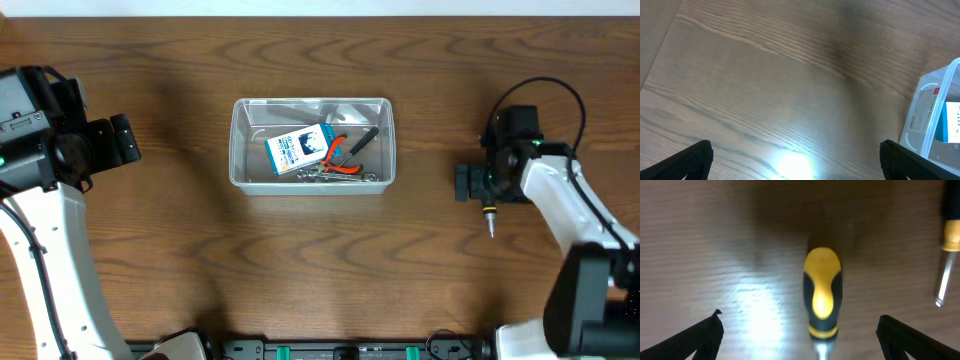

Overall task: Pack container
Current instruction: 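Move the right gripper over the yellow-black screwdriver, then lower and close the right gripper on the yellow screwdriver handle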

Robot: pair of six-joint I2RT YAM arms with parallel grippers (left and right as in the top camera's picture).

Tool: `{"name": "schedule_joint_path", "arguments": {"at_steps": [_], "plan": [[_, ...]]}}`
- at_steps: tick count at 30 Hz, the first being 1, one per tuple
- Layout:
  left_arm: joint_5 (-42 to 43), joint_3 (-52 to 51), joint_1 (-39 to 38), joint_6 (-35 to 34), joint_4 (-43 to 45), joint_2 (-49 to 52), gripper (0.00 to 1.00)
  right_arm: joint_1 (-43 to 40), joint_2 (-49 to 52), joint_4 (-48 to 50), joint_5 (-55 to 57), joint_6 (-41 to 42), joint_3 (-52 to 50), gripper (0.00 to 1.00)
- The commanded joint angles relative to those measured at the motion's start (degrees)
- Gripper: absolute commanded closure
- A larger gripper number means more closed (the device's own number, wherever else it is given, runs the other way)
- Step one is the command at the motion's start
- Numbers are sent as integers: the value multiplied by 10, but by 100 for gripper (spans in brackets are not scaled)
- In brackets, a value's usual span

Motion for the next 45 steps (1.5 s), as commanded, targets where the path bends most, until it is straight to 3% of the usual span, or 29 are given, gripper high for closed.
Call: {"name": "schedule_joint_path", "arguments": {"at_steps": [1, 14, 34, 36, 41, 45], "plan": [[0, -5, 2, 3, -4, 1, 2, -9, 32, 11, 5, -19, -3, 1], [0, -5, 2, 3, -6, 1, 2, -12, 121, 43, 5, -25, -4, 1], [0, -5, 2, 3, -6, 1, 2, -12, 123, 42, -23, -25, -4, 1], [0, -5, 2, 3, -6, 1, 2, -12, 123, 40, -23, -25, -4, 3], [0, -5, 2, 3, -6, 1, 2, -12, 123, 38, -23, -25, -4, 27], [0, -5, 2, 3, -6, 1, 2, -11, 123, 38, -23, -25, -4, 30]]}}
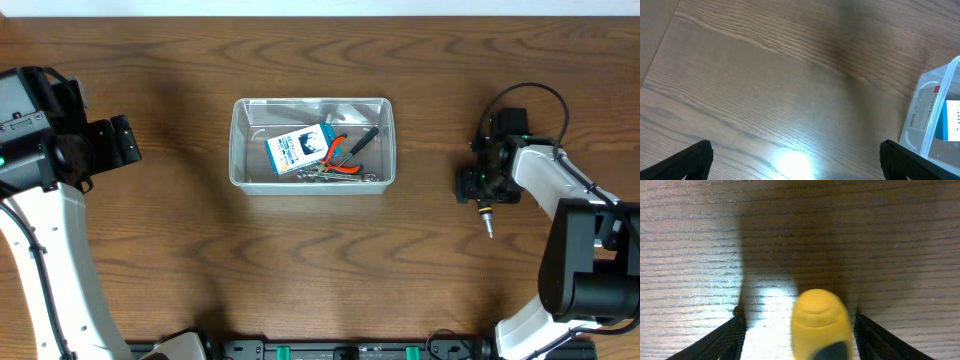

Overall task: Pack container
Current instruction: 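Lower and close the right gripper on the yellow screwdriver handle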

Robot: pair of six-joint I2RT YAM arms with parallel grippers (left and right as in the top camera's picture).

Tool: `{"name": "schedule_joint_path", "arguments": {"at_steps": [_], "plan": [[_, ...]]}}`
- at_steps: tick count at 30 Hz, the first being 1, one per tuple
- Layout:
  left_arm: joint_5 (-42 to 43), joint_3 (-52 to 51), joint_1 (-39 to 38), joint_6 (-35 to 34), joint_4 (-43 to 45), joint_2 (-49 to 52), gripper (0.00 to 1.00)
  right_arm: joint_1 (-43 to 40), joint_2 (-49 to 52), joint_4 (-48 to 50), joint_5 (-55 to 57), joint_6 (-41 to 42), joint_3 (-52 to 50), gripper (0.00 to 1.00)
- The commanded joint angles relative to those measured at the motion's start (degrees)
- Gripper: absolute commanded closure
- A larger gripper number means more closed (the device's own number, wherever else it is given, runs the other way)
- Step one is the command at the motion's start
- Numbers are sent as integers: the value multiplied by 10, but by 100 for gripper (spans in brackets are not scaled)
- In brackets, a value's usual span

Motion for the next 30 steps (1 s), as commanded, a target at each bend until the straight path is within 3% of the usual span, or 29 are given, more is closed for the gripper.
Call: {"name": "schedule_joint_path", "arguments": {"at_steps": [1, 8, 12, 15, 30], "plan": [[-1, -5, 2, 3, -2, 1, 2, -2, 30, -3, 9, -1, -12, 31], [0, -5, 2, 3, -2, 1, 2, -2, 30, -3, 9, -1, -12, 35], [-1, -5, 2, 3, -2, 1, 2, -2, 30, -3, 9, -1, -11, 59], [0, -5, 2, 3, -2, 1, 2, -2, 30, -3, 9, -1, -11, 69], [0, -5, 2, 3, -2, 1, 2, -2, 30, -3, 8, -1, -12, 84]]}}
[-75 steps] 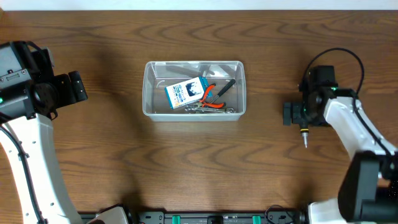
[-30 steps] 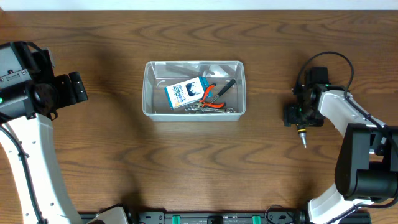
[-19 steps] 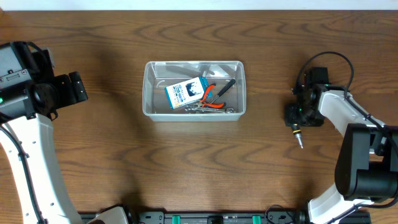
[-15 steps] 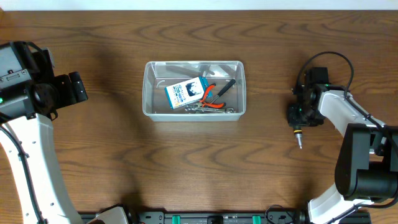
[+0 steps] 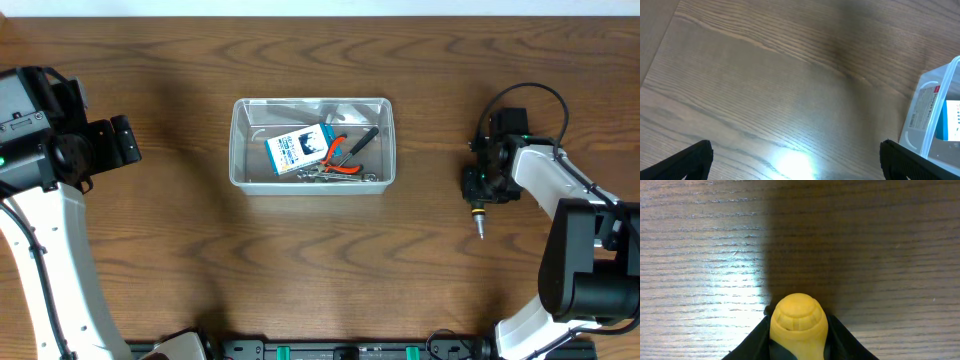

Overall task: Pack container
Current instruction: 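Lower and close the right gripper on the yellow screwdriver handle, then carry the screwdriver with the right gripper into the container and release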

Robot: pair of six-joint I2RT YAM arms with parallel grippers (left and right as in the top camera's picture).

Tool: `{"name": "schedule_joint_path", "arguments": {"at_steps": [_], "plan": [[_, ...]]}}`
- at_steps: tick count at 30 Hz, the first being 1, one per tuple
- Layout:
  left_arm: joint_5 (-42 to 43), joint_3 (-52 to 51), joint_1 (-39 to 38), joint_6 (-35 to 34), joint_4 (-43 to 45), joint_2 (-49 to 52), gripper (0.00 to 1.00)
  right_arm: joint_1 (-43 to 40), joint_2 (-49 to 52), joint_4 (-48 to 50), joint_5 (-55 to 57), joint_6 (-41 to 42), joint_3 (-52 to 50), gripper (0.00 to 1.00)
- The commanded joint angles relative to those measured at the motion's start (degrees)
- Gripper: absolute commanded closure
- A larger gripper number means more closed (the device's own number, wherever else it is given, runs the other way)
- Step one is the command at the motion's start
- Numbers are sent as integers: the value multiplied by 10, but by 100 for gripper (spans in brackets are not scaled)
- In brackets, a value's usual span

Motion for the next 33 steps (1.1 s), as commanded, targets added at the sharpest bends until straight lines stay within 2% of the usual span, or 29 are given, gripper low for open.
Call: {"name": "schedule_joint_path", "arguments": {"at_steps": [1, 4, 7, 12, 18, 23, 28, 33], "plan": [[0, -5, 2, 3, -2, 1, 2, -3, 30, -2, 10, 0, -12, 85], [0, -5, 2, 3, -2, 1, 2, -3, 30, -1, 10, 0, -12, 87], [0, -5, 2, 3, -2, 1, 2, -2, 30, 1, 10, 0, -12, 99], [0, -5, 2, 3, -1, 1, 2, -2, 22, -14, 10, 2, 7, 99], [0, -5, 2, 3, -1, 1, 2, 21, -12, -122, 10, -18, 124, 99], [0, -5, 2, 3, -1, 1, 2, 80, -27, -193, 10, -63, 246, 99], [0, -5, 2, 3, -1, 1, 2, 175, -27, -208, 7, -142, 348, 99], [0, -5, 2, 3, -1, 1, 2, 292, -26, -172, -52, -321, 372, 99]]}}
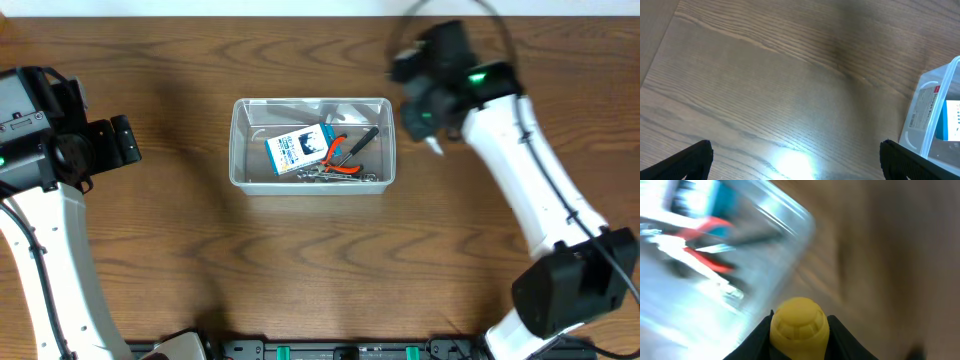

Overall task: Pack container
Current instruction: 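Carry the screwdriver with the right gripper into the container and release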

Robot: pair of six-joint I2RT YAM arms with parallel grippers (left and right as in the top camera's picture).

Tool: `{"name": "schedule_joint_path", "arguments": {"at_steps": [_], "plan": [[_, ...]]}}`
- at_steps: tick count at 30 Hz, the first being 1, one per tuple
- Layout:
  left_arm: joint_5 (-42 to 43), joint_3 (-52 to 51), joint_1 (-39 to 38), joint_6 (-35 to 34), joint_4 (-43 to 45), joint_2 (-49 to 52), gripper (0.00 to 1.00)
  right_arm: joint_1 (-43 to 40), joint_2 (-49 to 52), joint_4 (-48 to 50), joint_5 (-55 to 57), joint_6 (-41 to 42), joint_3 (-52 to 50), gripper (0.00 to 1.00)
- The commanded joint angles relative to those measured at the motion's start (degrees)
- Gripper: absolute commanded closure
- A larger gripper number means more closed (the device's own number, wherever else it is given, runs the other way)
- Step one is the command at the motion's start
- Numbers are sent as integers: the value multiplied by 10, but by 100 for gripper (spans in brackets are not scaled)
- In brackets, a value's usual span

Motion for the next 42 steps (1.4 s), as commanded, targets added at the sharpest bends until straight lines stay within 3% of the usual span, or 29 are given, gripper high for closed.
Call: {"name": "schedule_joint_path", "arguments": {"at_steps": [1, 7, 18, 24, 32, 35, 39, 41, 42], "plan": [[0, -4, 2, 3, -1, 1, 2, 67, -9, 11, -48, -160, 8, 99], [0, -4, 2, 3, -1, 1, 2, 133, 39, 40, -106, -286, 8, 99], [0, -4, 2, 3, -2, 1, 2, 139, 191, 45, -147, -288, 8, 99], [0, -4, 2, 3, -2, 1, 2, 139, 203, 49, -147, -281, 8, 98], [0, -4, 2, 3, -2, 1, 2, 136, 197, 43, -132, -241, 17, 36], [0, -4, 2, 3, -2, 1, 2, 130, 181, 40, -126, -216, 36, 24], [0, -4, 2, 3, -2, 1, 2, 102, 133, 20, -120, -183, 85, 22], [0, -4, 2, 3, -2, 1, 2, 78, 105, 10, -96, -143, 110, 2], [0, -4, 2, 3, -2, 1, 2, 60, 87, -1, -71, -115, 125, 1]]}}
